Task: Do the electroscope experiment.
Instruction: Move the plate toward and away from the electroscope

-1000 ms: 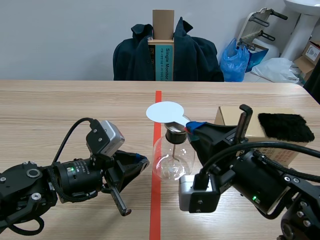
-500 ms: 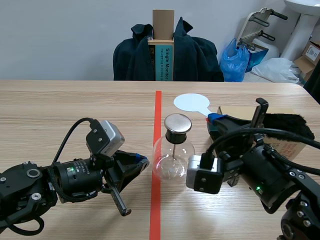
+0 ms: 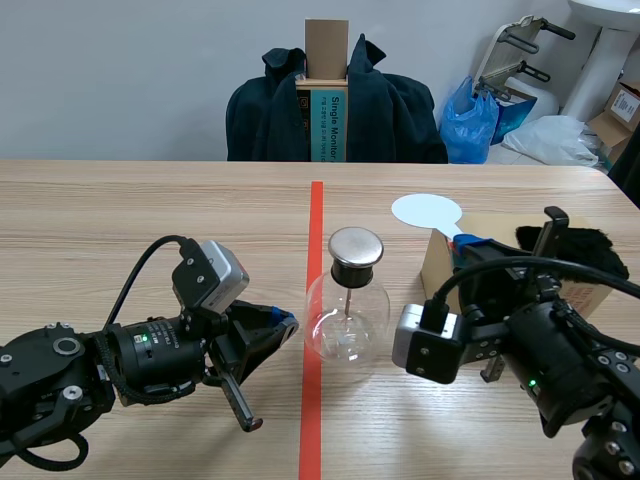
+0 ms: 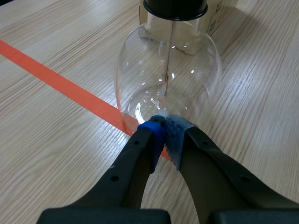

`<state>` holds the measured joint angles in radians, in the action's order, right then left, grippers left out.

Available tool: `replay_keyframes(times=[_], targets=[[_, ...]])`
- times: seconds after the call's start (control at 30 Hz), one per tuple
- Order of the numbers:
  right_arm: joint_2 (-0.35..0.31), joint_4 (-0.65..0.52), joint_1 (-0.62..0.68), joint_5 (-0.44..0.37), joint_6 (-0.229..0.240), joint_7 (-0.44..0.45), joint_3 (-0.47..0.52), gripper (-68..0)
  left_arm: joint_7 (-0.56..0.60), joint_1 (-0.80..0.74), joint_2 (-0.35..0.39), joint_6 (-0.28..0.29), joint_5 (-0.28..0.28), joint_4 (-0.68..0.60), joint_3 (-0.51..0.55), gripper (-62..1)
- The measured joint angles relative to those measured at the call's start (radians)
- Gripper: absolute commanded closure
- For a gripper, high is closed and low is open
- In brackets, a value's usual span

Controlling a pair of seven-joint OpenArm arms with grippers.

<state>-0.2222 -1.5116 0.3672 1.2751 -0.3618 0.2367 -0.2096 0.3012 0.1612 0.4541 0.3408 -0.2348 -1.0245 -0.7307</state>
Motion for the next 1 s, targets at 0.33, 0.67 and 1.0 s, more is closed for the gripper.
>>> replay_keyframes(times=[0.33, 0.67, 1.0], targets=[[0.000, 0.000, 0.000, -0.003, -0.016, 0.101, 0.013, -0.7, 0.000, 0.000, 0.000, 0.000, 0.000, 0.000, 0.000, -1.8], [0.000, 0.000, -0.001, -0.003, -0.053, 0.343, 0.013, -0.7, 0.000, 0.000, 0.000, 0.000, 0.000, 0.000, 0.000, -1.8], [0.000, 0.000, -0.001, -0.003, -0.053, 0.449, 0.013, -0.7, 0.000, 0.000, 0.000, 0.000, 0.000, 0.000, 0.000, -1.8]])
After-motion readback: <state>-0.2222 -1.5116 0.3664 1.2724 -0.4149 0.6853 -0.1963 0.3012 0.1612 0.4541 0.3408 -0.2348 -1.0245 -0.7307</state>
